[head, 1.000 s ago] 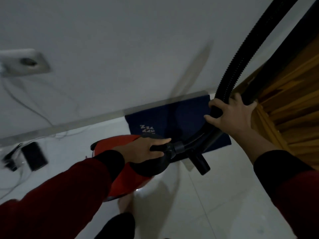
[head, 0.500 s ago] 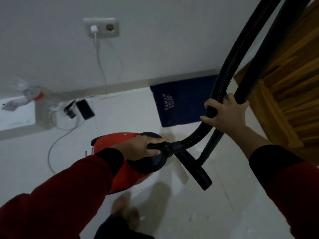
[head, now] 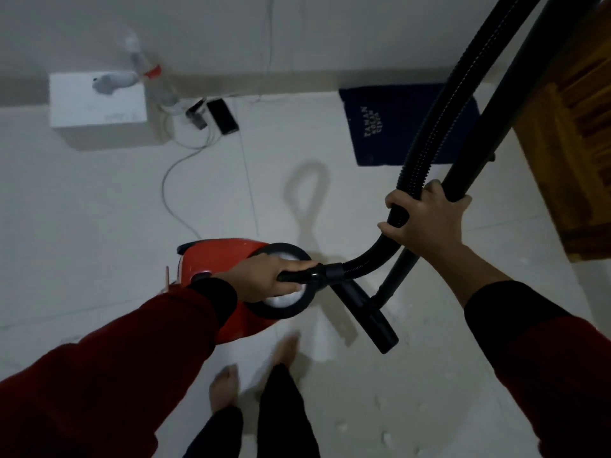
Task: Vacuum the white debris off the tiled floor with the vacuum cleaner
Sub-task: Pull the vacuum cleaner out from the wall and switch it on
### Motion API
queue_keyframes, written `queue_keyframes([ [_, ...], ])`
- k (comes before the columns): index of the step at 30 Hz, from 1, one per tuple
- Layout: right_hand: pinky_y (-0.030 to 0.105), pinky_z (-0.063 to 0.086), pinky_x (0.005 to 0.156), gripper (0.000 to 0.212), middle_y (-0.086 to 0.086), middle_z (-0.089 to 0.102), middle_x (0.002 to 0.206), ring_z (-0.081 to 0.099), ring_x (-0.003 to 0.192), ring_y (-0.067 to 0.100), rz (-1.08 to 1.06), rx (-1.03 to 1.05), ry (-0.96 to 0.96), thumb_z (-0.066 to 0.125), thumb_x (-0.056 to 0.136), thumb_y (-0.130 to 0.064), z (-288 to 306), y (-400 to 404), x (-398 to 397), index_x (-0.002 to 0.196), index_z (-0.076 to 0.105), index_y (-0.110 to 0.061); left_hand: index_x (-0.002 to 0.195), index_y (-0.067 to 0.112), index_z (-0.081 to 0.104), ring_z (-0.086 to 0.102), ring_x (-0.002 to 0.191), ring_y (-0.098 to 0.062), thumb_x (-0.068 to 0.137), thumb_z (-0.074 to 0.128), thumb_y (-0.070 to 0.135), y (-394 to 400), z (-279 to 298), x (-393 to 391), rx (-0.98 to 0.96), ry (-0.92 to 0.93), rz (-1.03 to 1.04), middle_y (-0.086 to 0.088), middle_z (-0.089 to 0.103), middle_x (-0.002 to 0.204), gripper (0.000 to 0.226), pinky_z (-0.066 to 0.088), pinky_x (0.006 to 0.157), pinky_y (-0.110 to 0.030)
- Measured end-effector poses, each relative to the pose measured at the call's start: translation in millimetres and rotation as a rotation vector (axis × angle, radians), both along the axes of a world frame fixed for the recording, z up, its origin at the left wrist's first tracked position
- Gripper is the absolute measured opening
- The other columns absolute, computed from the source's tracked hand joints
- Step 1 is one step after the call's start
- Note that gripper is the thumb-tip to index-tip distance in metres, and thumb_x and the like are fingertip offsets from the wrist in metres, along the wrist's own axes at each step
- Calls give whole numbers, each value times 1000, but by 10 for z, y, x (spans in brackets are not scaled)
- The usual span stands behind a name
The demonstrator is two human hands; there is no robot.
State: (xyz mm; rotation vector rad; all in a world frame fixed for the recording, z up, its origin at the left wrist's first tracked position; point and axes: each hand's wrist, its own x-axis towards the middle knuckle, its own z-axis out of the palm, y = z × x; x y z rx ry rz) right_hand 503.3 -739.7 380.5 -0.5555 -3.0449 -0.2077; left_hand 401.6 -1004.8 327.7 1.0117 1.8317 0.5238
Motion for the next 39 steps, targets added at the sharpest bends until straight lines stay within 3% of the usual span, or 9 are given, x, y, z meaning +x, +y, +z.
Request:
queue_keyframes([
  [6,48,35,74,36,5,60,73,54,85,29,61,-12,-31,65,61,-53,-420,-820,335,84,64,-25,136,57,30,51,63,3,92,54,34,-898,-526,491,-18,7,65,14,56,77,55,38,62,-15],
  [9,47,33,76,37,5,61,77,52,91,28,98,-34,-52,72,63,-53,-760,-1062,496,87,64,-26,130,67,25,60,80,-8,90,55,41,-1223,-979,697,8,52,95,6,67,99,56,47,76,-27],
  [11,47,31,79,38,3,63,84,51,95,26,122,-58,-85,73,64,-55,-1016,-1225,600,89,63,-28,129,68,25,60,79,-11,89,55,43,-1382,-1323,820,26,51,107,4,68,97,56,49,77,-30],
  [15,46,31,77,41,0,66,91,56,94,27,219,-50,-33,65,61,-59,-1518,-1448,732,88,67,-28,132,62,30,51,67,0,89,58,42,-1586,-2037,930,90,92,107,8,67,101,55,40,67,-18],
  [21,48,33,80,42,-3,65,102,55,102,26,293,-31,-1,79,63,-55,-2081,-1807,637,92,66,-27,133,57,38,62,99,-7,87,60,44,-1751,-2936,891,249,155,127,12,67,118,52,47,90,-28],
  [27,59,30,90,47,2,64,104,51,108,28,368,63,50,77,63,-57,-2518,-2261,449,97,66,-26,133,55,41,63,101,-9,87,59,44,-1863,-3480,700,376,232,156,8,67,118,50,46,95,-30],
  [32,48,27,86,47,0,62,93,48,106,23,406,126,78,73,63,-61,-2738,-2549,236,99,63,-33,132,51,45,57,111,0,88,60,41,-1898,-3538,611,452,257,220,22,57,131,48,40,95,-17],
  [35,46,29,81,40,2,60,83,51,102,25,439,145,83,76,65,-53,-2823,-2676,133,97,64,-32,132,49,46,56,114,-4,83,60,53,-1951,-3544,585,408,319,286,20,58,129,51,41,95,-22],
  [39,47,29,79,36,3,57,79,52,100,26,458,183,102,78,66,-47,-2839,-2717,21,96,65,-31,126,44,52,58,112,-14,57,52,87,-2032,-3711,549,265,419,528,13,63,119,82,45,97,-39],
])
